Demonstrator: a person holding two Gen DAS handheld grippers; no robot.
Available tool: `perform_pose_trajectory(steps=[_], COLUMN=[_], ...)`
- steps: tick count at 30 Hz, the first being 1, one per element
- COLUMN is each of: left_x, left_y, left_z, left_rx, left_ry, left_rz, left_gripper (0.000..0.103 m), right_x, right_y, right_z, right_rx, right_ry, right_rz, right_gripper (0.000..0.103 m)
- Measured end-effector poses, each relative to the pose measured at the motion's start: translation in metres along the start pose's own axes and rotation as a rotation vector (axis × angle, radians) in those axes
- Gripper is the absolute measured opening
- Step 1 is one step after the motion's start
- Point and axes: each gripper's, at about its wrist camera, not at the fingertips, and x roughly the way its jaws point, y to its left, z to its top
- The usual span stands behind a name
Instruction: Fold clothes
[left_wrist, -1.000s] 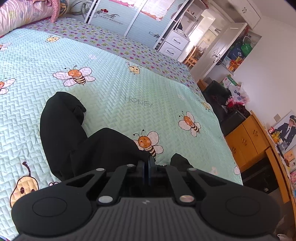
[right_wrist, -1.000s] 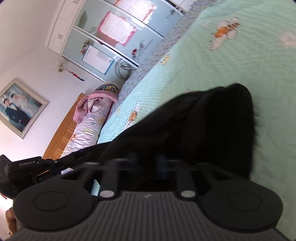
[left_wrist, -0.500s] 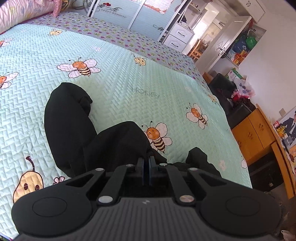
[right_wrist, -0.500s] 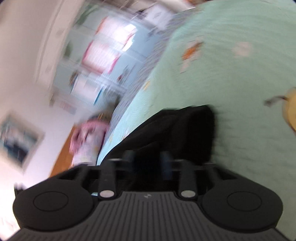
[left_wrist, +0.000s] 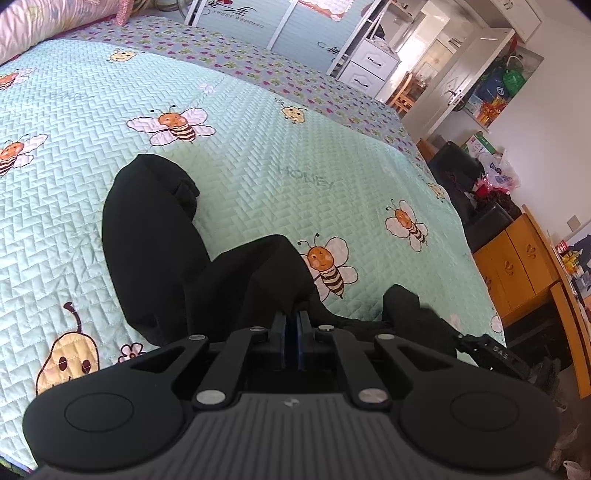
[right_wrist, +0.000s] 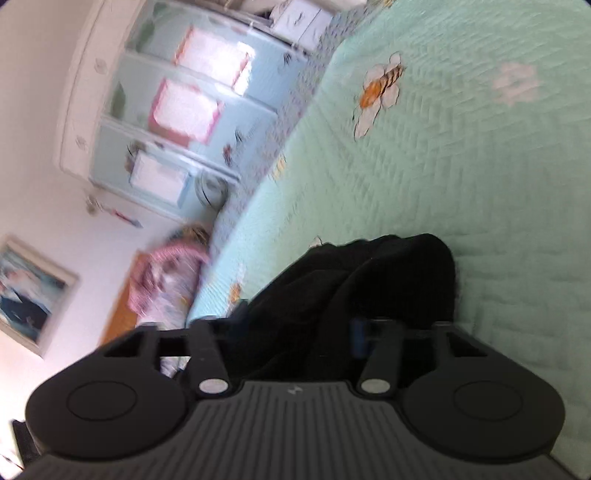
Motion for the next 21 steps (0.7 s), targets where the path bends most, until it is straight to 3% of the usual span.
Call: perform_pose_trajectory(steps=[1, 4, 6, 8, 9, 10, 12, 13, 16, 21], left_x=[-0.001, -0.003, -0.007, -0.012, -0.015, -0.018, -0.022, -0.023, -0.015, 0.014], left_y=[0.001, 0.006, 0.008, 0.010, 0.010, 0.009, 0.008, 0.007, 0.005, -0.012], left_z=[0.001, 0.002, 0.005, 0.008, 0.010, 0.011, 0.012, 0.012, 0.008, -0.010], left_rx=[-0.006, -0.027, -0.036, -0.042, -0.045, -0.039, -0.031, -0.028, -0.019, 0.117], left_ry=[0.001, 0.002, -0.003, -0.014, -0.022, -0.036, -0.060, -0.069, -0.047, 0.059], left_rz=[0.000, -0.002, -0.007, -0.032, -0.051, -0.069, -0.102, -0.117, -0.138, -0.123], left_gripper=[0.004, 0.004, 0.007, 0.015, 0.025, 0.033, 0.041, 0.046, 0.054, 0.054], right_x=[0.002, -0.006, -0.027, -0.061, -0.081, -0.100, -0.138, -0.155, -0.186, -0.192], right_y=[0.003, 0.008, 0.005, 0.007, 0.009, 0.011, 0.015, 0.015, -0.003, -0.039], right_z=[0.001, 0.003, 0.007, 0.017, 0.023, 0.029, 0.041, 0.046, 0.052, 0.027], right_rx=[0.001, 0.046, 0.159, 0.244, 0.241, 0.223, 0.186, 0.162, 0.153, 0.224], right_ry=[0.008, -0.012, -0.080, -0.179, -0.234, -0.281, -0.376, -0.416, -0.456, -0.449], right_rz=[0.012, 0.051, 0.172, 0.316, 0.356, 0.367, 0.390, 0.373, 0.168, 0.056], right_gripper=[0.008, 0.008, 0.007, 0.007, 0.007, 0.007, 0.007, 0.007, 0.007, 0.007])
